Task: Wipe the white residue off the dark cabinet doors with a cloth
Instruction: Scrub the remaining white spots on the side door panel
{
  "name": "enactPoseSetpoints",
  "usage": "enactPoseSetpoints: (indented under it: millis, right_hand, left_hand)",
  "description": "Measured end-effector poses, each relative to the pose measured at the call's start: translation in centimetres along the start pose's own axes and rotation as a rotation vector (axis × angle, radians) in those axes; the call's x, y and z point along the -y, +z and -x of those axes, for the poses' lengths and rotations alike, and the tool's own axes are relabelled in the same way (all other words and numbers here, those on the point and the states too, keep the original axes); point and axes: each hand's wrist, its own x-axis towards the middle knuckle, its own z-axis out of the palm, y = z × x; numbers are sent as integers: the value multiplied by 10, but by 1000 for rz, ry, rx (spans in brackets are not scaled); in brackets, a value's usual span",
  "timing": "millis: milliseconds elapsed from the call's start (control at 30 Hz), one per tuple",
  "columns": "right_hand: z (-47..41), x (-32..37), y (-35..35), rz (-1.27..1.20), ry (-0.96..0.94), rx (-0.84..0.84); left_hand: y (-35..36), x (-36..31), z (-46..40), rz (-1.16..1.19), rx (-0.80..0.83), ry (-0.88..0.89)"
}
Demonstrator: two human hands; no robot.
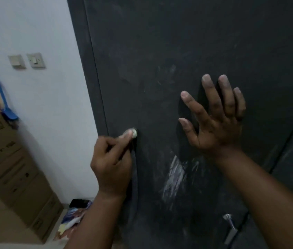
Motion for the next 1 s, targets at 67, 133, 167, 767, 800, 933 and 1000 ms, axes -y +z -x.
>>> enactPoseSetpoints:
  millis: [67,133,167,767,800,933,1000]
  right_hand:
    - [3,0,4,-18,-4,-21]
    - [5,-2,7,-36,0,-37]
    - [6,-3,7,-42,3,-44]
    - [17,-5,6,-94,37,-59]
    - [17,-7,4,-94,29,-54]
    - [17,-18,-3,-101,-35,-57]
    - [15,-31,-7,-94,-98,-67]
  left_hand:
    - [-2,-1,28,0,76,5]
    - [-4,-3,41,-5,108,-24]
    - [-3,-5,41,-10,106,-40]
    - [27,-32,59,14,67,-138]
    - [29,-34,53,28,49,-152]
    - [36,-51,27,34,-10,-184]
    - [41,-60,22,22,-20,-197]
